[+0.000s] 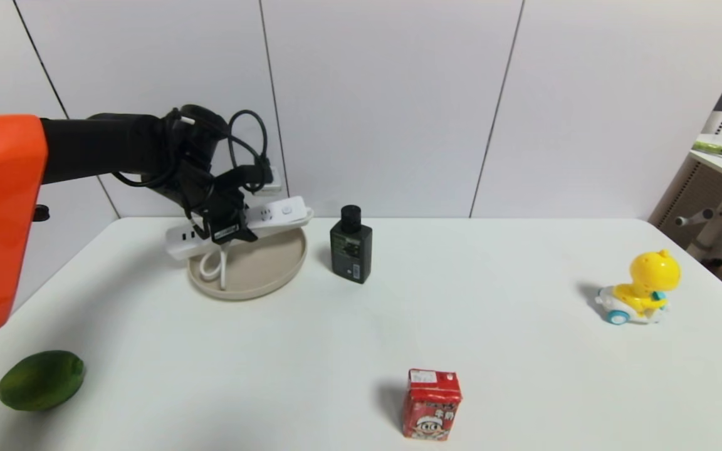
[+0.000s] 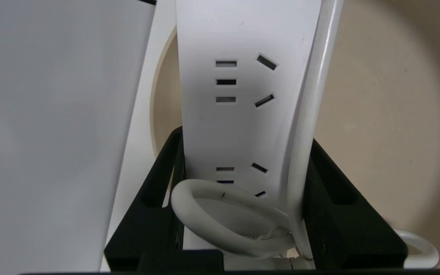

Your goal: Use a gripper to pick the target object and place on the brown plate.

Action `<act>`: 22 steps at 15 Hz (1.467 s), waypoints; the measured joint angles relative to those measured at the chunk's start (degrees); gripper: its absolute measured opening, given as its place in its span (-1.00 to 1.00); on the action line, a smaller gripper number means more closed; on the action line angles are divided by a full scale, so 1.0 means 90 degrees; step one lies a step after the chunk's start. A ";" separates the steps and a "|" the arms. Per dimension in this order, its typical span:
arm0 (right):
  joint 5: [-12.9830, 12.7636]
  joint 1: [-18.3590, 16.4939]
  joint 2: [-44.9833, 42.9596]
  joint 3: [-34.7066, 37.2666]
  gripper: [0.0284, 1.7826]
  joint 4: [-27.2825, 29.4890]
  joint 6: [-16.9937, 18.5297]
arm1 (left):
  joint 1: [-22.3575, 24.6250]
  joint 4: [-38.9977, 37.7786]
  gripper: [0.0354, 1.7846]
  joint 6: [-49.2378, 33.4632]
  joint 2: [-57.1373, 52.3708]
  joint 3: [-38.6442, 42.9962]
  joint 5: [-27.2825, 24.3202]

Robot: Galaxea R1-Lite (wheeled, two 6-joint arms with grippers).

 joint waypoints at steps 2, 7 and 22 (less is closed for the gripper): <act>-0.0003 0.0000 0.0000 0.0000 0.90 -0.0003 -0.0005 | -0.0074 0.0012 0.00 -0.0215 0.0076 0.0000 0.0000; -0.0003 0.0000 0.0000 0.0000 0.90 0.0003 -0.0005 | -0.0106 -0.0011 0.43 -0.0294 0.0080 0.0005 0.0024; 0.0000 0.0000 0.0000 0.0000 0.90 0.0003 -0.0005 | 0.0618 -0.1735 0.84 -0.4154 -0.4710 0.3160 0.1387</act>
